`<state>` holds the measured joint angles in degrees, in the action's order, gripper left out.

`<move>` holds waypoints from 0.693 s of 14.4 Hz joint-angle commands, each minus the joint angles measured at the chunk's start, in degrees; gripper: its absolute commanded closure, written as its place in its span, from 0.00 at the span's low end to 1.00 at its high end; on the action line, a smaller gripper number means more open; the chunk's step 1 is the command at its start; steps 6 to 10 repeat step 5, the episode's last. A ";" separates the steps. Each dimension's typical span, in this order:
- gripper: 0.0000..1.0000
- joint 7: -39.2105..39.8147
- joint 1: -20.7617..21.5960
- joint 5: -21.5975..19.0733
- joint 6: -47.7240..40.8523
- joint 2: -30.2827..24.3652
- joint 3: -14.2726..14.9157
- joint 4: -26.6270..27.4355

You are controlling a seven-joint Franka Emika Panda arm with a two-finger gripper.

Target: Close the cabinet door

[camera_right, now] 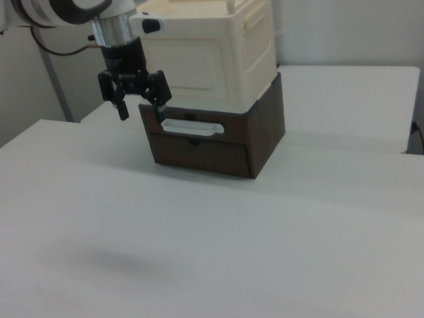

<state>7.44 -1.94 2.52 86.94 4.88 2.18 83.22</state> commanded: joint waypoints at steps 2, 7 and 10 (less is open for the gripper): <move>0.00 -1.11 0.18 1.70 -0.54 -1.45 0.19 1.42; 0.00 -1.11 0.27 1.70 -0.98 -1.54 0.10 1.42; 0.00 -1.11 0.27 1.70 -0.98 -1.54 0.10 1.42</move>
